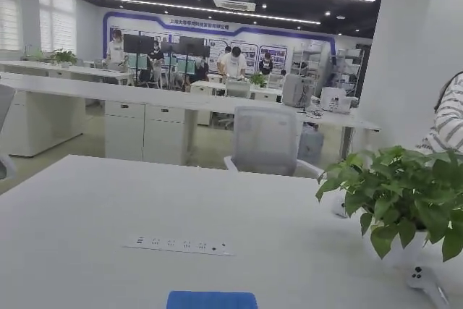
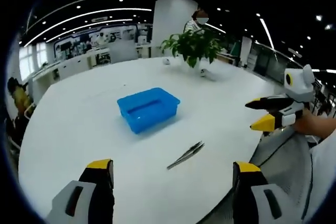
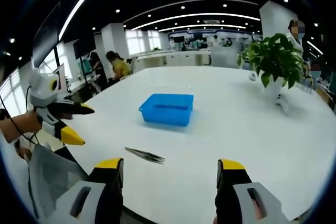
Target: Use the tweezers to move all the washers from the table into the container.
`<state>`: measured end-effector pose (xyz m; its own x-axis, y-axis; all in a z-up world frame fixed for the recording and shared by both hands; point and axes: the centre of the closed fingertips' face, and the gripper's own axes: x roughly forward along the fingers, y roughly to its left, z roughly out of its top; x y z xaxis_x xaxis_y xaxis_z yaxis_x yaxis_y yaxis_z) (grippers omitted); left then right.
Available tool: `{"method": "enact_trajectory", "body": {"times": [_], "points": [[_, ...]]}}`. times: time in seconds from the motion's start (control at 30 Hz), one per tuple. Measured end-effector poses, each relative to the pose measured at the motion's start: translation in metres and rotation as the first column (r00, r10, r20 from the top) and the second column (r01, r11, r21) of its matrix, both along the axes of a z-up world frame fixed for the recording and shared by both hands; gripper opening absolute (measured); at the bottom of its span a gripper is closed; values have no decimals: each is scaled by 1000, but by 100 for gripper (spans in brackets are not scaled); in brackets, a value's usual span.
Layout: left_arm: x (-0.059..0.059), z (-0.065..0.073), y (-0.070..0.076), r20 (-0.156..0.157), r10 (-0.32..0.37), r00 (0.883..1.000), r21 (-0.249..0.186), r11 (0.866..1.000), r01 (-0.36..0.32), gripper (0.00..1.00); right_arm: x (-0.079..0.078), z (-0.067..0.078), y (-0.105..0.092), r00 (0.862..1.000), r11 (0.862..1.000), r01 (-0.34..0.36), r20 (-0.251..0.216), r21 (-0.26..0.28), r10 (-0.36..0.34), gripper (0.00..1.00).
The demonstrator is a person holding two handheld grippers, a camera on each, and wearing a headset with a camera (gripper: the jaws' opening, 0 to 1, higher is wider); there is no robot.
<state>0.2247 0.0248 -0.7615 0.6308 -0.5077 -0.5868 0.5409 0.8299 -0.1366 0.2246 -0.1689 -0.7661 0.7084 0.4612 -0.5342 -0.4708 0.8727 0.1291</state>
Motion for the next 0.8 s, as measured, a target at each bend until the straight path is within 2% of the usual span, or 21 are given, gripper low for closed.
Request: {"method": "enact_trajectory", "body": {"times": [0.03, 0.1, 0.3, 0.4, 0.47, 0.6, 0.8], "points": [[-3, 2, 2, -4, 39, 999, -18, 999, -39, 95, 0, 0, 0, 1000, 1000, 1, 1, -3, -1, 72], [-4, 4, 4, 14, 68, 998, -15, 998, -68, 97, 0, 0, -1, 1000, 1000, 6, 4, -10, -6, 75], [-11, 3, 7, 17, 120, 993, -36, 992, -120, 99, 1, -1, -1, 1000, 1000, 10, 5, -18, -10, 82], [-12, 3, 12, 40, 127, 991, -4, 992, -127, 99, 2, 0, -2, 1000, 1000, 16, 12, -24, -15, 84], [-12, 0, 17, 44, 130, 991, 23, 991, -131, 99, 3, 0, -3, 1000, 999, 24, 15, -21, -24, 86], [-13, -3, 19, 38, 133, 990, 39, 990, -134, 99, 5, 1, -4, 999, 999, 34, 20, -17, -33, 93], [-14, -12, 23, 22, 142, 990, 62, 988, -143, 99, 5, -2, -4, 999, 999, 32, 19, -41, -31, 94]]}}
